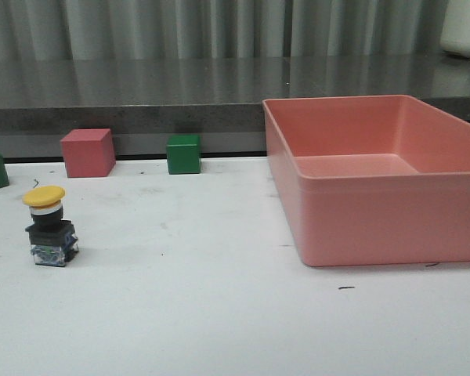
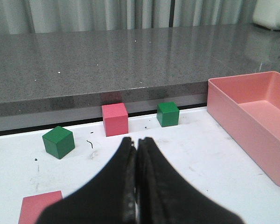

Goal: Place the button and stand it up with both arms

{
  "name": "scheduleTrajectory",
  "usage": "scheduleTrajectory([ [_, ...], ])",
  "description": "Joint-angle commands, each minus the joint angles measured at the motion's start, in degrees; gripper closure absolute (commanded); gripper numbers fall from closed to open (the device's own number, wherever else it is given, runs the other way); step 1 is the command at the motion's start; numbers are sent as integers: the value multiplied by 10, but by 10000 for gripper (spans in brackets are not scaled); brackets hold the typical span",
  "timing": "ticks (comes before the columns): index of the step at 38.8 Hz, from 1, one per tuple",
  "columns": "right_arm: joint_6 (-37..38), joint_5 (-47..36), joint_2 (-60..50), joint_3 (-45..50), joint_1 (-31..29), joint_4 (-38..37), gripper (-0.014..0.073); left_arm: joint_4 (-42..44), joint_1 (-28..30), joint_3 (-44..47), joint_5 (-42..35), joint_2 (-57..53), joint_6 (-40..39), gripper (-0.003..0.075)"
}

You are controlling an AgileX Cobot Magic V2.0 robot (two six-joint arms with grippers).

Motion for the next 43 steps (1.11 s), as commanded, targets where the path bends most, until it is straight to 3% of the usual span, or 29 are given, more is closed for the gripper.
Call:
scheduleTrajectory([
  [1,-4,-49,6,-15,-4,-5,664,-1,-5,-20,-35,-7,-7,740],
  [35,-4,-49,6,-15,-4,-5,664,-24,7,-20,-67,-9,-3,740],
  [43,-4,-49,6,-15,-4,-5,664,-110,7,-20,-75,-9,86,740],
])
